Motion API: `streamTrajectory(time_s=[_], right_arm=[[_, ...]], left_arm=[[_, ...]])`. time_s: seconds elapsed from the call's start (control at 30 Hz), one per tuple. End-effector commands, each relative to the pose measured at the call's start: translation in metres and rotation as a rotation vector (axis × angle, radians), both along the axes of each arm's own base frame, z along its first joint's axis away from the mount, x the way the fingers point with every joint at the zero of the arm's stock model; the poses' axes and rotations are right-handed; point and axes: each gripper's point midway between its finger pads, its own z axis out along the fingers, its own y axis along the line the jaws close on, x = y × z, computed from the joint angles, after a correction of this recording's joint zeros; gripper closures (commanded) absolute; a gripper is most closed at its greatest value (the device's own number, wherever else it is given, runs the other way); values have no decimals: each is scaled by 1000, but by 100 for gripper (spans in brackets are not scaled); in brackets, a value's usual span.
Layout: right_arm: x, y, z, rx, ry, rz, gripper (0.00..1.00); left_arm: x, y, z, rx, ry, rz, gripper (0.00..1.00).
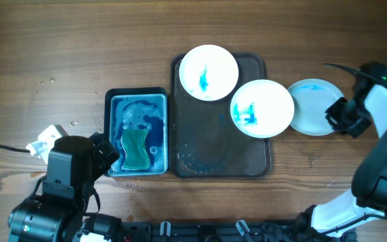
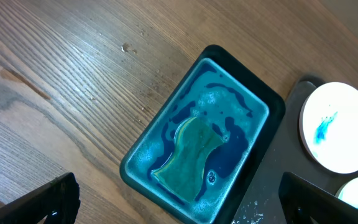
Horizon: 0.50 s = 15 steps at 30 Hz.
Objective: Clean dirty plates on tray and stack at the side
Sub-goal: 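Carry the plate right and set it on the table beside the tray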
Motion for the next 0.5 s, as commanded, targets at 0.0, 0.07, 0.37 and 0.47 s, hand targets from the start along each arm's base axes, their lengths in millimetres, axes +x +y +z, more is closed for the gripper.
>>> streamTrajectory(time_s=[0.0, 0.07, 0.37, 0.47], right_arm=[[1, 6, 13, -75, 4, 75, 76], [7, 16, 27, -79, -45, 102, 71], [49, 107, 75, 109, -333, 491, 20], [47, 111, 64, 89, -304, 517, 21]], left_arm=[[1, 4, 6, 3, -24, 25, 0], [1, 4, 6, 3, -24, 25, 0], [1, 4, 6, 3, -24, 25, 0], [1, 4, 6, 3, -24, 25, 0]])
